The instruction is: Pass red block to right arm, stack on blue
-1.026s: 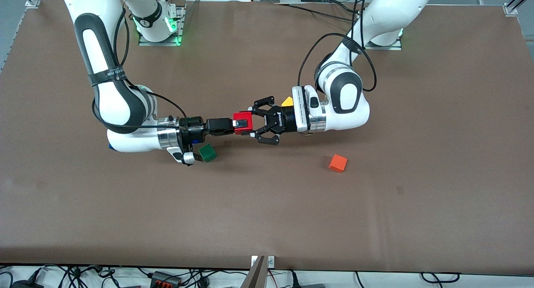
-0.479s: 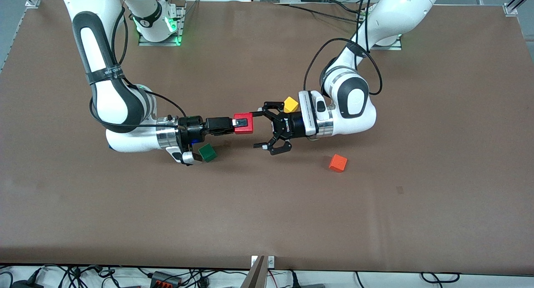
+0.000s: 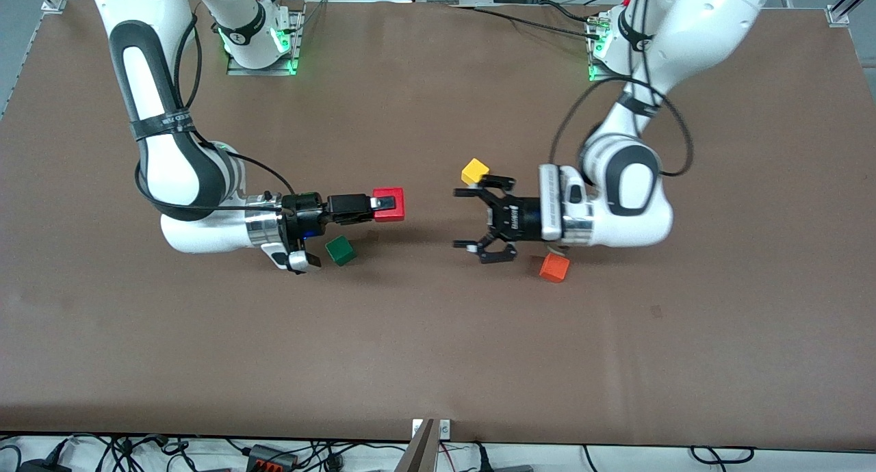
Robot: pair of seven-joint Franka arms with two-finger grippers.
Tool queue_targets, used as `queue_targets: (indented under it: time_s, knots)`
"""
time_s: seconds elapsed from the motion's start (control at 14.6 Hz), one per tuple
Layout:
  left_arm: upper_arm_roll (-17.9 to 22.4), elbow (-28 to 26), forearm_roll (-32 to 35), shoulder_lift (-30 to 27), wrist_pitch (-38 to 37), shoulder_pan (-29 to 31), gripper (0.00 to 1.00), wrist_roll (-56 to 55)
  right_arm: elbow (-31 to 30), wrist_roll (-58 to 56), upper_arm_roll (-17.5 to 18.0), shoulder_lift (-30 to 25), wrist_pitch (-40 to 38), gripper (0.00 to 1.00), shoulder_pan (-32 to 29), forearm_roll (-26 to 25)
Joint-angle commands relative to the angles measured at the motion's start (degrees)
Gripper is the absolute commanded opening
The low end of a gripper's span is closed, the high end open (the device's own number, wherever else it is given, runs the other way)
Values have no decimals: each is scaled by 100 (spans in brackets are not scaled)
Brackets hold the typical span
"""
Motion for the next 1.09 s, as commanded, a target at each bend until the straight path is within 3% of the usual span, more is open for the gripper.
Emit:
queue_targets:
  time_s: [0.0,0.41,0.62,0.82,1.03]
  knots:
    - [-44,548,1307,-47,-681,399,100,-1104,-88,-190,38,-105,-457,0,-563,-537]
    - [-61,1532,3988,-64,-1991,558,100,-3724,-79,-181,11,-114,-564,0,-1426,-3181]
    - [-44,1938,4719,-108,-2825,550,100,-4998,-96,-138,-164,-114,-415,0,-1436,-4218]
    - [-105,2000,5675,-371,-3117,480,100,-5747,-114,-120,-234,-140,-142,0,-1461,-5589]
    - [-105,2009,6354,-600,-3600,383,100,-7290,-236,-102,-559,-315,-107,0,-1418,-6372]
